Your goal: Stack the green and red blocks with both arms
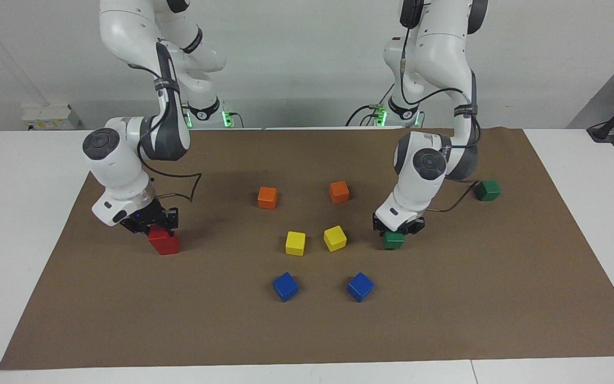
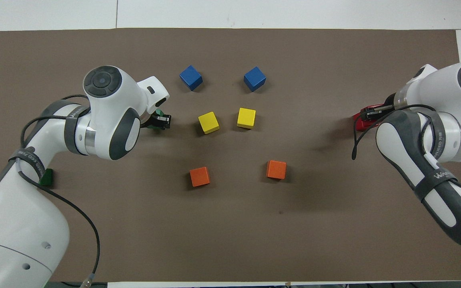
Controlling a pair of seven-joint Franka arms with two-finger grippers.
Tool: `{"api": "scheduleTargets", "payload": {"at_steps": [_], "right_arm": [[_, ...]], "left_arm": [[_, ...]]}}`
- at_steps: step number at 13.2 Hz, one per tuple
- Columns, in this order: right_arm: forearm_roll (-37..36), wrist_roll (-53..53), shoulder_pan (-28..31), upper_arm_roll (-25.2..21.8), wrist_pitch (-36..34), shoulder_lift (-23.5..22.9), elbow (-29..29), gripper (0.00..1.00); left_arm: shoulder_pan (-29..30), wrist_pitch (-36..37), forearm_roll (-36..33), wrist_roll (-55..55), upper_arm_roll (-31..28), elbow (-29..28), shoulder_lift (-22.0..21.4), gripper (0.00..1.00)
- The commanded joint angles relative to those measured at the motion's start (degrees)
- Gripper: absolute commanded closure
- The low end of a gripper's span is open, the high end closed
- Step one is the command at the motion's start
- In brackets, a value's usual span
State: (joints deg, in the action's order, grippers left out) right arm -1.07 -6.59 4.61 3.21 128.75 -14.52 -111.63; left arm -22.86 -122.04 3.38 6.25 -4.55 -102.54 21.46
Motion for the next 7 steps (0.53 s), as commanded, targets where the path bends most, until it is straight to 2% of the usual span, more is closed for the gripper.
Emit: {"api": "scheduleTargets", "payload": {"at_steps": [1,4,7], "right_arm": [[1.2,-2.1,1.1,0.7,1.4,0.3,-1.2,1.00],[1.2,-1.9,1.5,0.7,1.4,0.4,-1.8,1.00],[1.2,-1.9,1.8,0.7,1.4,0.4,-1.8,1.00]], "left_arm": [[4.7,9.2,-0.5,-1.0,0.2,-1.3,-9.1,1.00],[12.5,16.9,-0.5,-9.3,0.2,-5.3,-18.4,1.00],[23.8,16.7,-0.7,-21.4,0.2,-13.4,-26.5,1.00]]}}
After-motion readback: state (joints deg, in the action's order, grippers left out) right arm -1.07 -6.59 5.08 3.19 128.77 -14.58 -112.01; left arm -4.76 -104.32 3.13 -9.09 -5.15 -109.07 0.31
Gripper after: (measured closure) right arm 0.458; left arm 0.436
